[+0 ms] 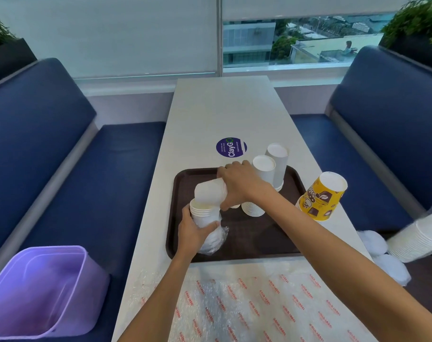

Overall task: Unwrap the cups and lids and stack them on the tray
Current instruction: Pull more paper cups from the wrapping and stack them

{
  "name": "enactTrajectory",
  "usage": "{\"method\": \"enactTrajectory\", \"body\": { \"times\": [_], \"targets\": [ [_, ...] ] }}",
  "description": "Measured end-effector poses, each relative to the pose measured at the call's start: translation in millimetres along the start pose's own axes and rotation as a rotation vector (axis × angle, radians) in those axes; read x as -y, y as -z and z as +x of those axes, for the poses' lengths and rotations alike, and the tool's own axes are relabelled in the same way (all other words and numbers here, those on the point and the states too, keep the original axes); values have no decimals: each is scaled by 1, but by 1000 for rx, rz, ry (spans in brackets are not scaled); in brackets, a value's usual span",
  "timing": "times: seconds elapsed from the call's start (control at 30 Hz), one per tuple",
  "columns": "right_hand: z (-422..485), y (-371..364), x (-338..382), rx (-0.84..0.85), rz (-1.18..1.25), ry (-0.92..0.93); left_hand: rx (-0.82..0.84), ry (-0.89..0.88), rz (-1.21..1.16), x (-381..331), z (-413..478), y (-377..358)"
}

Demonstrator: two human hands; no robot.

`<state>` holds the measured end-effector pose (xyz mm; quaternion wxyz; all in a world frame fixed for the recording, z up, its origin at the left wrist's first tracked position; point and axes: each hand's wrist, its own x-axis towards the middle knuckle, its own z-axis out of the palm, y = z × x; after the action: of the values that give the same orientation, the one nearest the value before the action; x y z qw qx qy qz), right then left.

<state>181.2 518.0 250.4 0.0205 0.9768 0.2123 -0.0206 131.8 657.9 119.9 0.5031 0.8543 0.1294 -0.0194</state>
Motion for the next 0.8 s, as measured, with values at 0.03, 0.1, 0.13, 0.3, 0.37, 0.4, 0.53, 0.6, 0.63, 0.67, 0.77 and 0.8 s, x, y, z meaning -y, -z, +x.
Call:
{"method": "enactTrajectory", "body": {
  "times": [0.03,0.1,0.13,0.3,0.37,0.4,0.53,0.6,0.63,0.67,0.77,0.8],
  "targets": [
    [-1,2,-2,-44,43,-7,-2,0,-8,0,0,0],
    [-6,7,-6,-216,317,-82,-2,4,-9,1,0,0],
    [-9,9,-10,-340,513,-143,0,6,1,0,1,-2],
    [-17,2,-31,-769,1041,-446,8,17,3,-2,2,-5],
    [-18,-8,-40,-810,1072,-500,7,17,5,-1,1,-5],
    [-18,-14,-44,-819,1087,-528,7,18,4,-1,1,-6],
    [-17,-38,-52,-767,1080,-615,10,19,17,-1,1,-5],
    [-17,-51,-54,-716,1060,-632,14,20,20,-1,1,-5],
    [-17,-57,-55,-683,1055,-643,15,22,19,-1,1,-5],
    [-18,-62,-56,-651,1054,-656,15,24,19,-1,2,-5],
    [-19,-74,-52,-693,1008,-694,16,27,17,0,2,-5],
    [-19,-73,-48,-770,973,-711,16,29,19,0,2,-5]
  ]
}}
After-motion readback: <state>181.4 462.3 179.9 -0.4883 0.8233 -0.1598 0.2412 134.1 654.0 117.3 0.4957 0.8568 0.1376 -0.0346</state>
